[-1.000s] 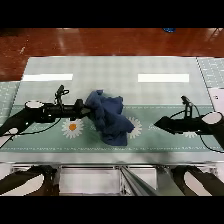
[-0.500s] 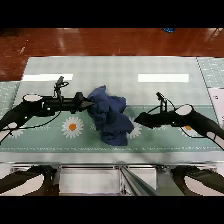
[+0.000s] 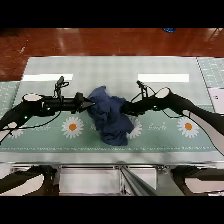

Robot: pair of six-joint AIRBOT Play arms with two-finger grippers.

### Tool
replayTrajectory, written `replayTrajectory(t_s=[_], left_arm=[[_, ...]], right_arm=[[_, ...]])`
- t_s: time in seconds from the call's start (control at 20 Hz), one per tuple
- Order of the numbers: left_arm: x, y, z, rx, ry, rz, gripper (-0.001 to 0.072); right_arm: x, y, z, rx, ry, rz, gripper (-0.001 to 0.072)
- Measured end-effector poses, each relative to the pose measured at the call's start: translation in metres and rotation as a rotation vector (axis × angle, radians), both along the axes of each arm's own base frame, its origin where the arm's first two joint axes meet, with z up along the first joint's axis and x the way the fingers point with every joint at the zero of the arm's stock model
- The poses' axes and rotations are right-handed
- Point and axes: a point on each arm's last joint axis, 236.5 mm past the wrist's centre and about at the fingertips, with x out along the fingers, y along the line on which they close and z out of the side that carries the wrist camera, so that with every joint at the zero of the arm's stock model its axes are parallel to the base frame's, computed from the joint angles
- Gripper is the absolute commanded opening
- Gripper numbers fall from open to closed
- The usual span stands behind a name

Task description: Fold the shirts.

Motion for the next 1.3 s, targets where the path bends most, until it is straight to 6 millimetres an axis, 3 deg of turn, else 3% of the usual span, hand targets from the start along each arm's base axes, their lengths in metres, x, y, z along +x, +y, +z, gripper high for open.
replayTrajectory(t_s=[0.1,0.25,0.35,0.45,0.55,0.65,0.75,0.85,1.0,1.15,1.3], left_arm=[[-0.001,0.0,0.0,-0.001,0.001,-0.003,0.0018],[0.008,0.008,0.011,-0.016,-0.019,0.006,0.0018],[0.027,0.024,0.038,-0.042,-0.076,0.027,0.0017],[0.048,0.042,0.083,-0.066,-0.178,0.04,0.0017],[0.066,0.061,0.139,-0.073,-0.303,0.065,0.0017],[0.076,0.075,0.203,-0.069,-0.449,0.08,0.0017],[0.075,0.083,0.269,-0.055,-0.598,0.089,0.0017],[0.063,0.086,0.333,-0.04,-0.743,0.091,0.0017],[0.022,0.082,0.418,0.006,-0.959,0.077,0.0017],[-0.027,0.078,0.47,0.119,-1.122,0.087,0.0017],[-0.079,0.075,0.489,0.25,-1.218,0.092,0.0017]], right_arm=[[0.002,0.017,0.003,0.011,-0.01,0.038,0.0025],[0.007,0.03,0.02,0.037,-0.045,0.103,0.0024],[0.018,0.023,0.048,0.036,-0.108,0.146,0.0024],[0.044,0.004,0.094,0.014,-0.219,0.144,0.0024],[0.071,-0.024,0.156,-0.018,-0.367,0.114,0.0024],[0.091,-0.054,0.23,-0.054,-0.531,0.071,0.0024],[0.092,-0.084,0.31,-0.101,-0.706,0.036,0.0024],[0.079,-0.106,0.379,-0.152,-0.864,0.004,0.0024],[0.034,-0.135,0.472,-0.229,-1.094,-0.051,0.0024],[-0.024,-0.16,0.536,-0.299,-1.272,-0.122,0.0024],[-0.082,-0.185,0.576,-0.36,-1.402,-0.205,0.0024]])
